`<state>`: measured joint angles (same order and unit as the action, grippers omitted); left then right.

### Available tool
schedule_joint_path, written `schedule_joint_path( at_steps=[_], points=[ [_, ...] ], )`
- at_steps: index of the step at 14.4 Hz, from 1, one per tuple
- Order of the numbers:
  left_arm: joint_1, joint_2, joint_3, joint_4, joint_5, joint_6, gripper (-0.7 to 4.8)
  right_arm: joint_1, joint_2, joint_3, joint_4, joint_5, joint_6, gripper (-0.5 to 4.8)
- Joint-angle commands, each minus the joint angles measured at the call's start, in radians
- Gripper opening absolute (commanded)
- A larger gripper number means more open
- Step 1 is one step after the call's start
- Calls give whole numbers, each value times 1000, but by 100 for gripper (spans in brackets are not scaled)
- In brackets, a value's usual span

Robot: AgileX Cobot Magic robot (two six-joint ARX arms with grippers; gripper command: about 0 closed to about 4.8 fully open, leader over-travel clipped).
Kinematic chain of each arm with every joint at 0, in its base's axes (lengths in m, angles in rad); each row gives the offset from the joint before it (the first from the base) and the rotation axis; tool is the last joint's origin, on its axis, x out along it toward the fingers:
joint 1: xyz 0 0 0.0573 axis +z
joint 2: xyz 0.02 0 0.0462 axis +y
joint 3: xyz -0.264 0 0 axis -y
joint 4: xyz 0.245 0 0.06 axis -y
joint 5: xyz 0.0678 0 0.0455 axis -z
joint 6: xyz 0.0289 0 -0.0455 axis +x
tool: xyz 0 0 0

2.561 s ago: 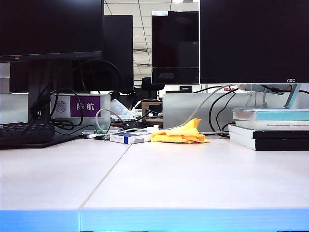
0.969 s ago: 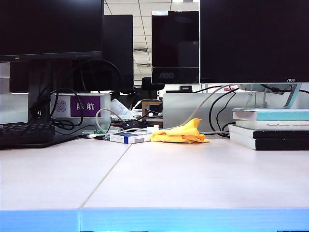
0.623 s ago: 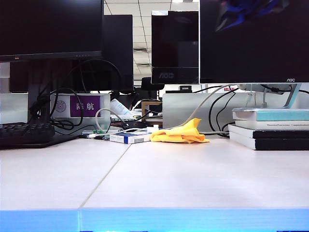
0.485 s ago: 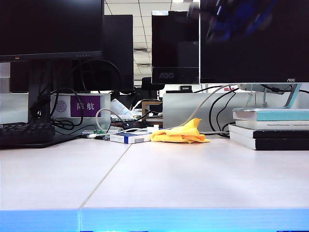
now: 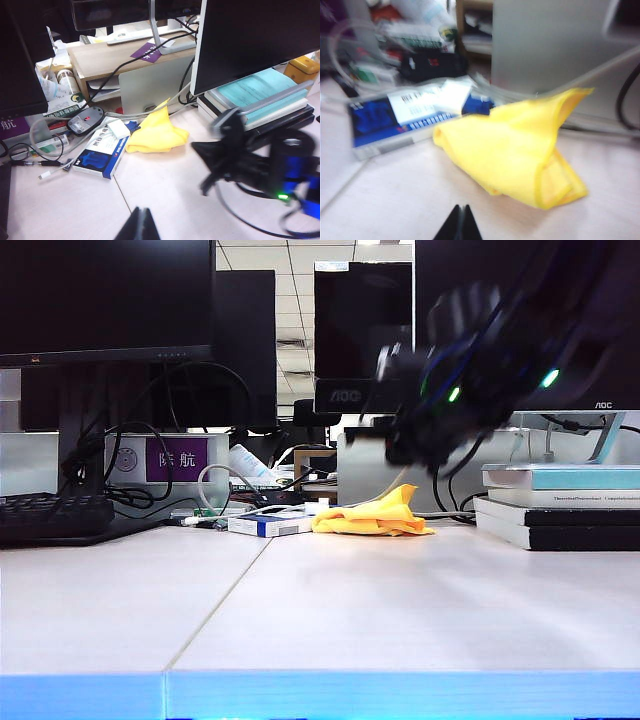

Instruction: Wipe the table from front to back using the rag.

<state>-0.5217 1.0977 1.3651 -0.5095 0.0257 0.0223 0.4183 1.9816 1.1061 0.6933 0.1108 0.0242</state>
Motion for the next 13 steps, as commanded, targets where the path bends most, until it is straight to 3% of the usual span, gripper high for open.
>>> schedule_joint_path(
  at_steps=[1,3,5,13],
  points=[
    [-1,0,4,10,5,-3,-5,2,103,136,-5,3,-3,255],
    [-1,2,4,11,5,-3,-5,-6,228,373,-139,48,-6,251],
    [-1,4,5,14,5,-3,-5,-19,296,455,-153,50,-6,210],
    [-1,37,4,29,5,31,-5,-65,546,812,-415,44,-29,209]
  ],
)
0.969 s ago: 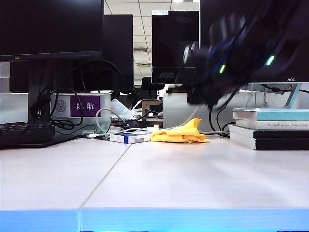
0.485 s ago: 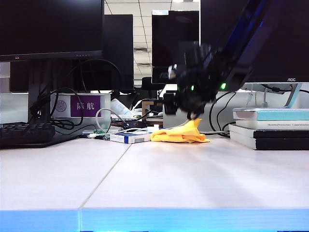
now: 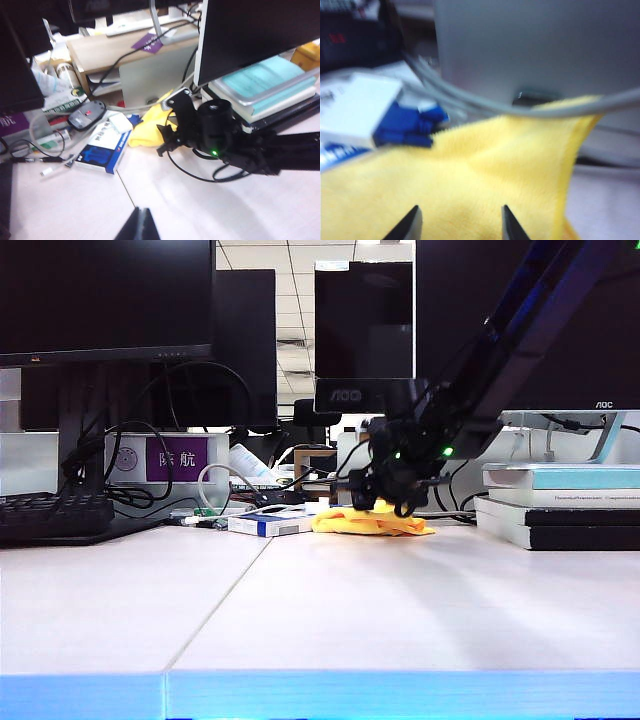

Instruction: Wipe the table from front to back using the rag.

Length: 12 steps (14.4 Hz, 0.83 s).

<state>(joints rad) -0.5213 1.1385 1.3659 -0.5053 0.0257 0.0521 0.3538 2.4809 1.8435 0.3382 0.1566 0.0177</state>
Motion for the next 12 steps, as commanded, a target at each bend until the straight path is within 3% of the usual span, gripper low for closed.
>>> schedule_joint_path(
  at_steps=[1,2,3,6,12],
  points=[
    [-1,-4,3,27,5,2,-5,-1,65,100,-97,-2,-23,182],
    [-1,-4,3,25,5,2,-5,-1,82,121,-132,-2,-23,58],
    [-1,-4,3,22,6,2,-5,-1,82,121,-130,0,-40,-7],
    [-1,-4,3,22,23,1,-5,-5,115,202,-138,-1,-98,-6],
    [-1,-4,3,16,23,1,-5,-13,198,395,-333,-29,-101,-6]
  ],
)
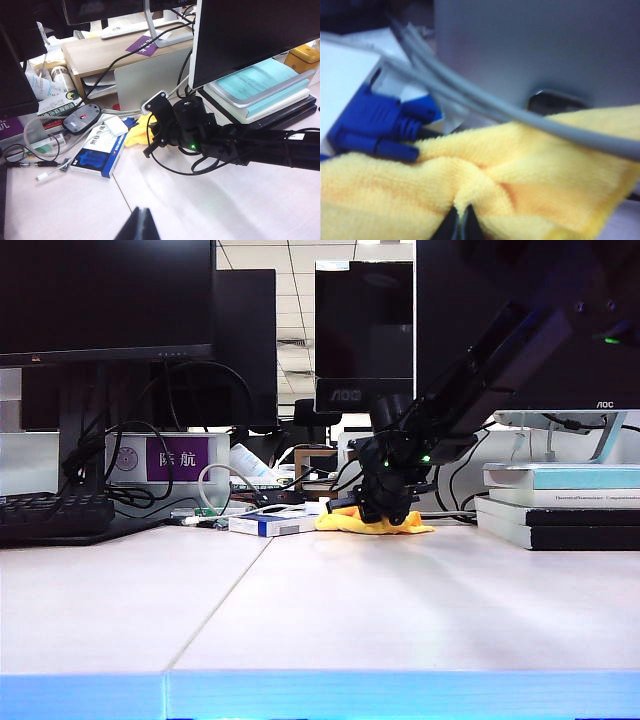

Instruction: Wipe the table from front to back using the rag.

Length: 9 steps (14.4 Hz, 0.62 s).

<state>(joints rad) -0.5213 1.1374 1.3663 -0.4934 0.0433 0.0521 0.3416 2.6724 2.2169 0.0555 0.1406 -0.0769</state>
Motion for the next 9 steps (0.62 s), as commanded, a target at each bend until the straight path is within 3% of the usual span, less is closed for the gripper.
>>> schedule_joint_path(
  at_steps=[1,9],
  points=[
    [-1,-3,3,4,6,1,-5,-1,7,22,-61,-13,-6,-6],
    [-2,-3,3,2,6,0,-5,13,-37,22,-322,-12,-6,-6]
  ],
)
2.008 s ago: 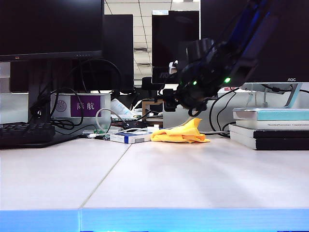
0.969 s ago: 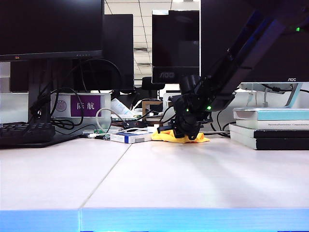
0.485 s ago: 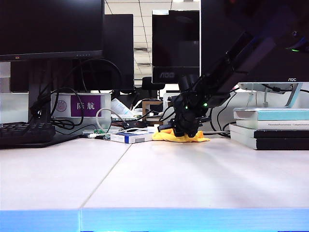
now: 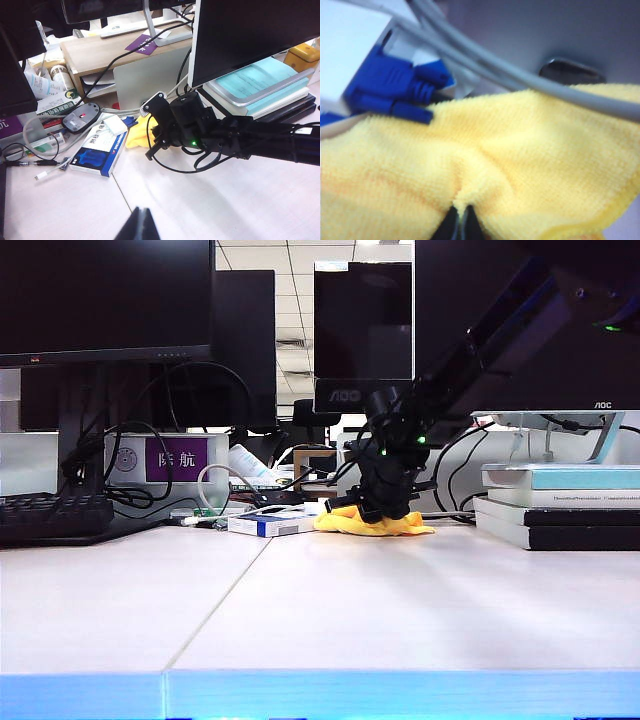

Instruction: Wipe the table from front to back using the rag.

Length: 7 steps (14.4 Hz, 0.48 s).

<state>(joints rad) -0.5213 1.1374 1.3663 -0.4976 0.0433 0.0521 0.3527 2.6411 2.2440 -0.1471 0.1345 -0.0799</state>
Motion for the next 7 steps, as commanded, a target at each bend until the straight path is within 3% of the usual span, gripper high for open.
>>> schedule_joint_path(
  at_steps=[1,7],
  points=[
    [-2,-3,3,6,6,0,-5,3,-12,-5,-151,-6,-3,-6],
    [-2,-3,3,34,6,0,-5,29,-42,-6,-291,-18,2,-6]
  ],
)
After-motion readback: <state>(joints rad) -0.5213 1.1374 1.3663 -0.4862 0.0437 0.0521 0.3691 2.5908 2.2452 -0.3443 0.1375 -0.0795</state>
